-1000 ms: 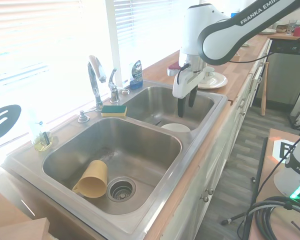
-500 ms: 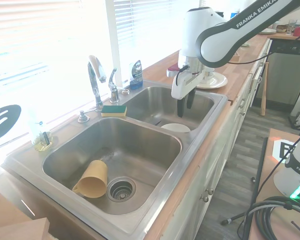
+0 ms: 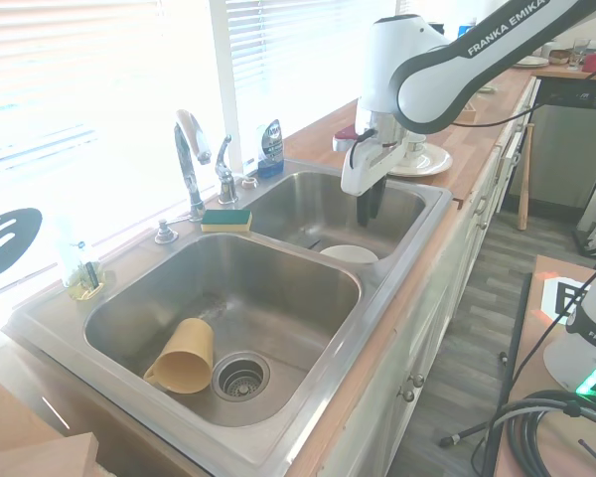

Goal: Turn off the faucet

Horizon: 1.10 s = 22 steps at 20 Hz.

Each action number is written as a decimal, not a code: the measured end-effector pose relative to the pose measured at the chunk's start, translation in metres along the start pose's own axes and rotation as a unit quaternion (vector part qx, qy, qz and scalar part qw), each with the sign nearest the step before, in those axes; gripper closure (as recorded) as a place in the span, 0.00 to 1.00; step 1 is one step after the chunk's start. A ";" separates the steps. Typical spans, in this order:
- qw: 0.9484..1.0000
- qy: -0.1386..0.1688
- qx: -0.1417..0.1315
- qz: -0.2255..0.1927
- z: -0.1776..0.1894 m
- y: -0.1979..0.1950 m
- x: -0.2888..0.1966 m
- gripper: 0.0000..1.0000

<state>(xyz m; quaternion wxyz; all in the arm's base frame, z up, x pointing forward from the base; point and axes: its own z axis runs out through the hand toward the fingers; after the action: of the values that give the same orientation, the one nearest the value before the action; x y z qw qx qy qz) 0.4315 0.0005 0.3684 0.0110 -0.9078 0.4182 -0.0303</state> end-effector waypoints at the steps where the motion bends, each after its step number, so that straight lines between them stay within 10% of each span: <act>1: 1.000 0.001 0.001 0.000 0.000 0.000 0.000 1.00; 9: 0.998 0.056 0.042 -0.001 -0.019 -0.033 0.033 1.00; 14: 0.981 0.149 0.125 0.000 -0.033 -0.069 0.081 1.00; 22: 0.967 0.190 0.166 0.000 -0.052 -0.122 0.130 1.00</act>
<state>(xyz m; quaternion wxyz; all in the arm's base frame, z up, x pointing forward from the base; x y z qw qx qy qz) 0.6048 -0.0184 0.4312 0.0820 -0.8707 0.4017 -0.2717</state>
